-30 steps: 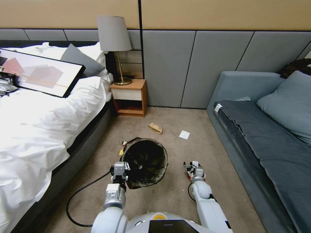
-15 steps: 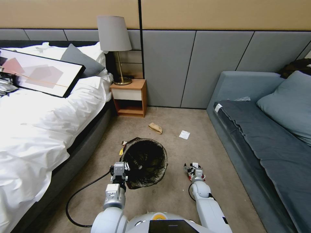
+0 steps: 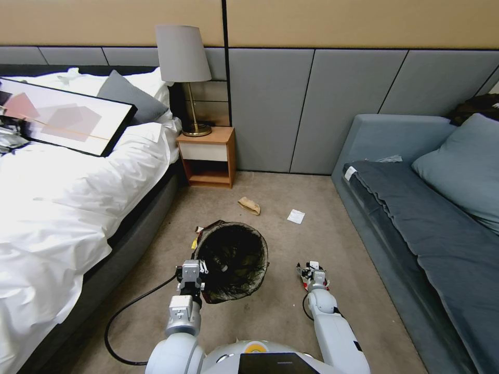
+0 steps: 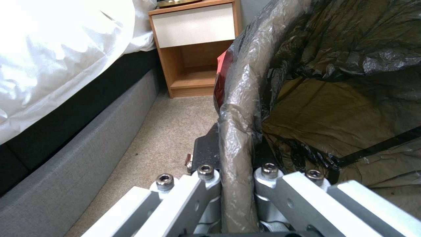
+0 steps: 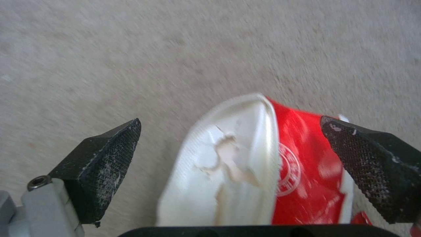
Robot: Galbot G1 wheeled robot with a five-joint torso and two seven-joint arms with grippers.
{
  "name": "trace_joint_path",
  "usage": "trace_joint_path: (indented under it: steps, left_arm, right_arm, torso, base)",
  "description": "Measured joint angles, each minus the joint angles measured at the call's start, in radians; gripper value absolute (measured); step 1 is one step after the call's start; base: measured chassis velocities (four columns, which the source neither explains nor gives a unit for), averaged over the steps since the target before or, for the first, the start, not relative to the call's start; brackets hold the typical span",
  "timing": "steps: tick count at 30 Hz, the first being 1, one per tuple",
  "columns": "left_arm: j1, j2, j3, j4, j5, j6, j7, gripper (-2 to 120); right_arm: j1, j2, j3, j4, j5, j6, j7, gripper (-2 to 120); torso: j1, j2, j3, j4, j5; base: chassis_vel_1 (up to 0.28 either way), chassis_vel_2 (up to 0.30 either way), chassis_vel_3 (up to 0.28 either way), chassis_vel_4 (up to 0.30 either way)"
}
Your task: Pick up the trash bin, then pick up the garbage from the floor and place it into the trash bin.
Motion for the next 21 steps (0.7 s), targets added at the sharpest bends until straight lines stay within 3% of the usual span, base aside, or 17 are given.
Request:
trace_joint_path:
  steps: [3,11,21]
  left_arm:
    - [0.0,0.0,0.0,-0.001,0.0,0.0,0.0,1]
    - [0.001,-0.001,0.002,-0.001,0.004,-0.001,0.0,1]
    - [0.0,-0.002,0.003,0.0,0.005,-0.002,0.0,1]
  right_arm:
    - [0.004,-0.003,0.004,-0.016,-0.001,0.005,-0.002,100]
    - [0.005,-0.005,0.018,-0.061,-0.003,0.032,-0.014,83]
    - [0.003,0.007,0.02,-0.061,-0.008,0.04,-0.015,46]
  torso:
    - [0.0,0.0,0.0,0.0,0.0001]
    - [0.0,0.0,0.0,-0.0001,-0.0001]
    - [0.0,0.0,0.0,0.0001,0.0002]
  base:
    - [0.0,0.0,0.0,0.0]
    - [0.0,0.0,0.0,0.0]
    - [0.0,0.0,0.0,0.0]
